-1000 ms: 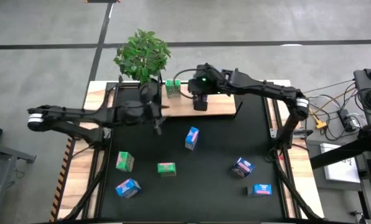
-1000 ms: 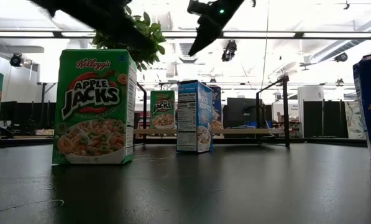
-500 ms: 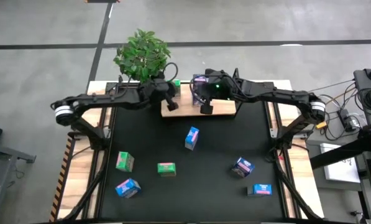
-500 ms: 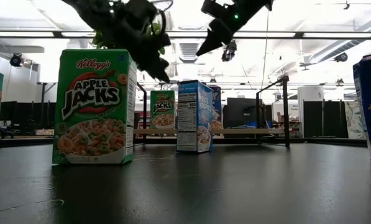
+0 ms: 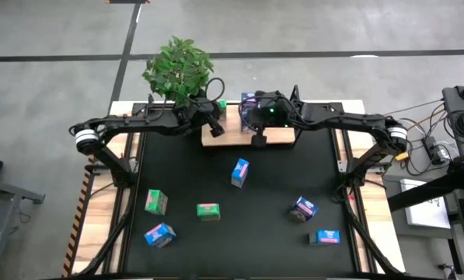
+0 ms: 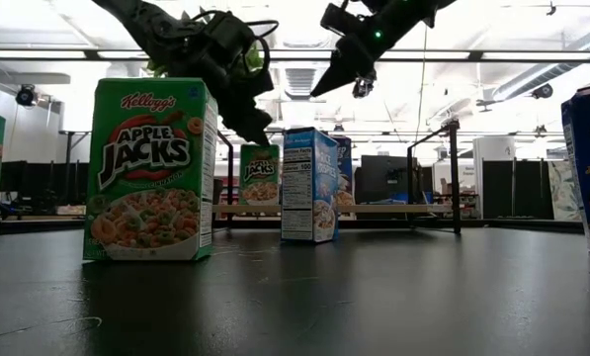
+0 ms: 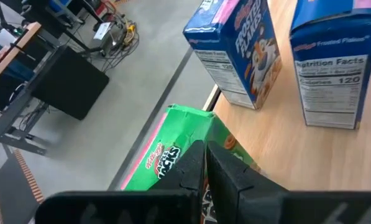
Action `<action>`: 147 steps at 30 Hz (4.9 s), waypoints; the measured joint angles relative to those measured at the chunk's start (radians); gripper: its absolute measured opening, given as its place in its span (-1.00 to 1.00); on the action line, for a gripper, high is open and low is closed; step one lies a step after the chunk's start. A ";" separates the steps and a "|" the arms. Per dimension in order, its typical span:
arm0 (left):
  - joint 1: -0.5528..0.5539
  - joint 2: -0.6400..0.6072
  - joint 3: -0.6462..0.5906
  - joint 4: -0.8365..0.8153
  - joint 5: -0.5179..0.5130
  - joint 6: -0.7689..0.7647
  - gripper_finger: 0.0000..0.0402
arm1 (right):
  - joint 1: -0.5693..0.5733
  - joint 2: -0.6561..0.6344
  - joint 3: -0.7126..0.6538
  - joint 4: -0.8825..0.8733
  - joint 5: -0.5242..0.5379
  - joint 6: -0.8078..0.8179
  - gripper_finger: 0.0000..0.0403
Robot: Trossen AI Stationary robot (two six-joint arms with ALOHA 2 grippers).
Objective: Stack cereal on shelf
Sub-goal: Put the top green cereal box on the shelf, then adjust the shelf on the table, then adjust the blue cereal box on the shelf
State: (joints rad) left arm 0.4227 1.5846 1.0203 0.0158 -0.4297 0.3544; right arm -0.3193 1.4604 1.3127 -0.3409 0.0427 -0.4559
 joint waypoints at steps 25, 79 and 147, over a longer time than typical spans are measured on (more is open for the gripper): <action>0.049 -0.021 -0.027 0.045 -0.007 0.004 -1.00 | 0.001 0.068 -0.003 0.044 -0.025 0.018 -0.96; 0.053 -0.002 -0.029 0.145 -0.002 -0.034 -1.00 | -0.016 0.060 0.075 -0.036 -0.014 0.037 -0.96; -0.239 -0.547 -0.262 -0.031 0.364 -0.010 -1.00 | -0.139 0.077 0.000 0.009 -0.273 0.078 -0.96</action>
State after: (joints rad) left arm 0.1832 1.0380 0.7579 -0.0147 -0.0658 0.3446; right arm -0.4587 1.5374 1.3128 -0.3324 -0.2304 -0.3775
